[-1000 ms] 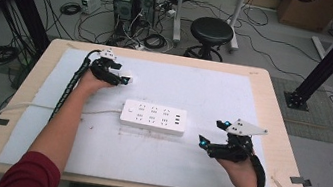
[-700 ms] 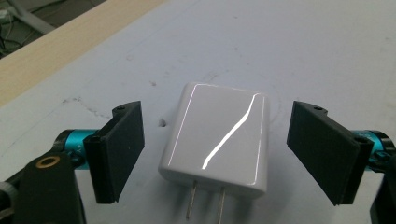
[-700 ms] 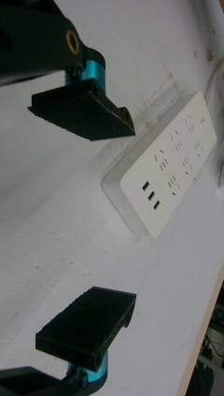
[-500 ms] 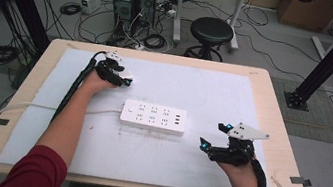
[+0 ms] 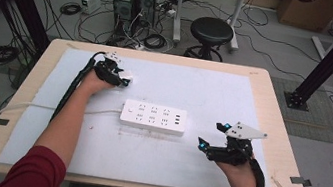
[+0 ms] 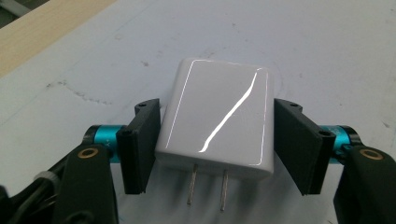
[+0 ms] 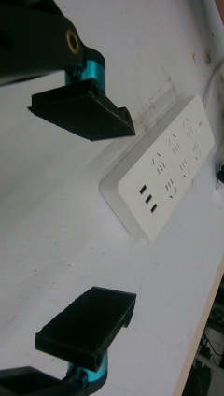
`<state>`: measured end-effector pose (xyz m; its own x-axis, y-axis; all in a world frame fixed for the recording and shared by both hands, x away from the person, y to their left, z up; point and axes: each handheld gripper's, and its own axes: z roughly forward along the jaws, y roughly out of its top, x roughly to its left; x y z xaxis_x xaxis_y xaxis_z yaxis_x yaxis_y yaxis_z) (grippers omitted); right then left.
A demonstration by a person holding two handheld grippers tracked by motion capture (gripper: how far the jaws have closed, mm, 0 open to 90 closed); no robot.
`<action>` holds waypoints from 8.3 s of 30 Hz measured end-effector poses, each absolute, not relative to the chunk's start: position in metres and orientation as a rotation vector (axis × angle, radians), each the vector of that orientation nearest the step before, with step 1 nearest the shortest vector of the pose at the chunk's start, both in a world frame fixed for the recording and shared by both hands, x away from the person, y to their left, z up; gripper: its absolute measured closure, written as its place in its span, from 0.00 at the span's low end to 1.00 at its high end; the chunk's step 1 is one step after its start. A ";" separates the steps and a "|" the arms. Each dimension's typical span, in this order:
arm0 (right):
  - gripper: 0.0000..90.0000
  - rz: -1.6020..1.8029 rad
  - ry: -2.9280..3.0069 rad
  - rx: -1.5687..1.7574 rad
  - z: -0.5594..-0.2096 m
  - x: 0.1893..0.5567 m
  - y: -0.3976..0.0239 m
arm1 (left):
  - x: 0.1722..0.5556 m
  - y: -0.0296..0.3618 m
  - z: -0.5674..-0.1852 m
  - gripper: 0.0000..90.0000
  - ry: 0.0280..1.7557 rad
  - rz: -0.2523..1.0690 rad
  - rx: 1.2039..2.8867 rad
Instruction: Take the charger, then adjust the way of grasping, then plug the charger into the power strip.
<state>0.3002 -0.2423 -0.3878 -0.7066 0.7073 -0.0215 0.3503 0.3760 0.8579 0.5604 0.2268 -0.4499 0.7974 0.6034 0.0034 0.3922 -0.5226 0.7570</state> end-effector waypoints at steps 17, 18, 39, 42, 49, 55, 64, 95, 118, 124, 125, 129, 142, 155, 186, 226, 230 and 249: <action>0.20 1.308 2.267 0.895 -0.376 0.309 -0.244 | 0.511 0.232 -0.400 0.47 0.609 0.429 2.166; 0.20 1.313 2.270 0.889 -0.375 0.310 -0.244 | 0.504 0.234 -0.394 0.47 0.595 0.439 2.165; 0.20 1.351 2.296 0.874 -0.364 0.313 -0.248 | 0.358 0.226 -0.352 0.47 0.361 0.440 2.142; 0.20 1.347 2.305 0.867 -0.363 0.315 -0.246 | 0.352 0.224 -0.350 0.47 0.334 0.437 2.144; 0.20 1.368 2.333 0.871 -0.362 0.316 -0.234 | 0.337 0.210 -0.354 0.47 0.259 0.439 2.118; 0.20 1.424 2.387 0.858 -0.364 0.313 -0.213 | 0.321 0.182 -0.366 0.47 0.134 0.431 2.099; 0.20 1.539 2.453 0.895 -0.380 0.308 -0.185 | 0.297 0.144 -0.383 0.47 -0.020 0.532 2.083; 0.35 2.018 2.601 1.018 -0.419 0.312 -0.146 | 0.268 0.094 -0.391 0.47 -0.261 0.813 2.060; 0.70 2.153 2.611 1.094 -0.425 0.319 -0.156 | 0.274 0.097 -0.389 0.32 -0.186 0.784 2.068; 0.70 2.172 2.533 1.100 -0.420 0.319 -0.173 | 0.279 0.110 -0.380 0.27 -0.081 0.745 2.065; 0.70 2.167 2.518 1.101 -0.417 0.319 -0.179 | 0.281 0.116 -0.376 0.26 -0.044 0.728 2.056; 0.70 2.160 2.484 1.107 -0.411 0.320 -0.189 | 0.288 0.130 -0.368 0.21 0.028 0.700 2.060; 0.70 2.097 2.451 1.088 -0.401 0.325 -0.205 | 0.309 0.190 -0.352 0.21 0.247 0.675 2.019; 0.70 1.994 2.454 0.952 -0.396 0.330 -0.198 | 0.320 0.223 -0.345 0.21 0.334 0.683 2.019; 0.70 1.035 2.592 0.352 -0.348 0.383 -0.138 | 0.317 0.251 -0.369 0.20 0.415 0.665 2.018; 0.70 0.267 2.978 -0.001 -0.355 0.453 -0.070 | 0.308 0.279 -0.390 0.21 0.503 0.664 2.004; 0.70 0.252 2.988 -0.010 -0.359 0.454 -0.066 | 0.308 0.279 -0.390 0.21 0.501 0.662 2.004; 0.70 0.234 3.054 0.011 -0.366 0.465 -0.060 | 0.310 0.270 -0.390 0.21 0.491 0.653 2.012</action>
<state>0.4649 -0.0599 -0.3665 -0.9969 0.0134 -0.0781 0.0014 0.9883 0.1525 0.3102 0.2698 -0.3903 0.7786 0.5758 0.2495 0.0795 -0.4849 0.8710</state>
